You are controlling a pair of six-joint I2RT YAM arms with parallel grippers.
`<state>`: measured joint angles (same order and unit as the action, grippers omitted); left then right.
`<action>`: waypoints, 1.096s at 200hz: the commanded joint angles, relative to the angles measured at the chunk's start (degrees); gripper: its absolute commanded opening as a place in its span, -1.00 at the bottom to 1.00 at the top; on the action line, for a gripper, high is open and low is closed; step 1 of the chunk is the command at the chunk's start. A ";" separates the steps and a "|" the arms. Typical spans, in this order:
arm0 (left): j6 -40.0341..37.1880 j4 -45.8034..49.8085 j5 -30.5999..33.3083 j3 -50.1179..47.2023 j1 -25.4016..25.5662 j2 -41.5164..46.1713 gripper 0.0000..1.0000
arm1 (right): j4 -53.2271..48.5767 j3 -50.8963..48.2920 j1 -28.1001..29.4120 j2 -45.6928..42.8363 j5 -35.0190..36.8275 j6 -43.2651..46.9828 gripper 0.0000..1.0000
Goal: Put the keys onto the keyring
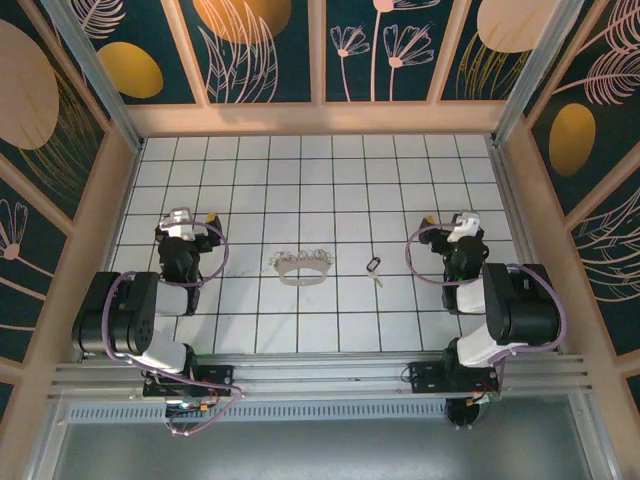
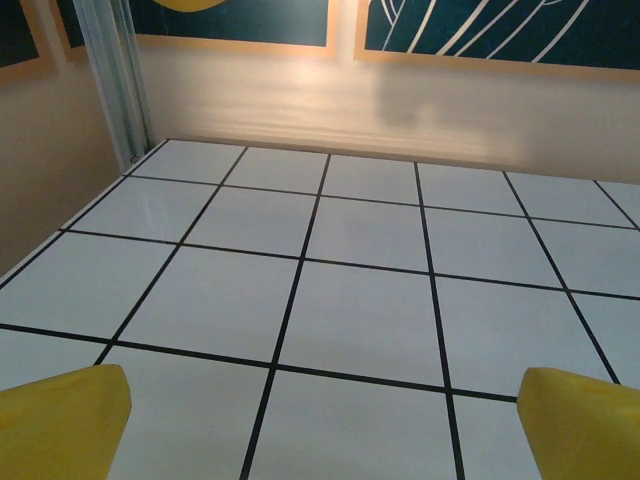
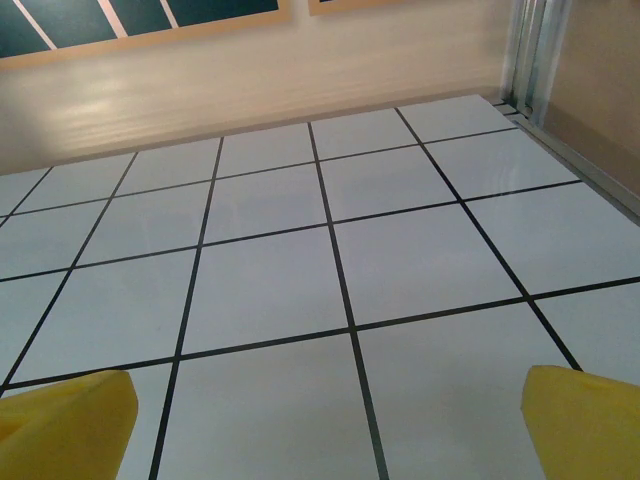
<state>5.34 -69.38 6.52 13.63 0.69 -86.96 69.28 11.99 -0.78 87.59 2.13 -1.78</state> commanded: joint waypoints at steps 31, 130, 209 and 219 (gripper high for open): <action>-1.05 -3.30 0.37 0.00 -0.38 -0.05 0.98 | 2.44 1.20 -0.41 0.63 -0.20 0.81 0.98; -0.94 -2.51 0.33 0.52 -0.42 -0.32 0.97 | 2.09 1.39 -1.00 0.57 -0.95 0.57 0.98; -0.90 -2.86 0.33 0.35 -0.42 -0.23 0.97 | 2.18 1.37 -1.12 0.59 -0.91 0.46 0.98; -0.94 -2.88 0.33 0.35 -0.36 -0.16 0.98 | 2.02 1.49 -1.20 0.57 -0.93 0.40 0.97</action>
<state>5.13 -70.30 6.55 13.63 0.69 -86.96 69.25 12.29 -1.48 87.59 1.89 -1.80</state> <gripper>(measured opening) 0.988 0.989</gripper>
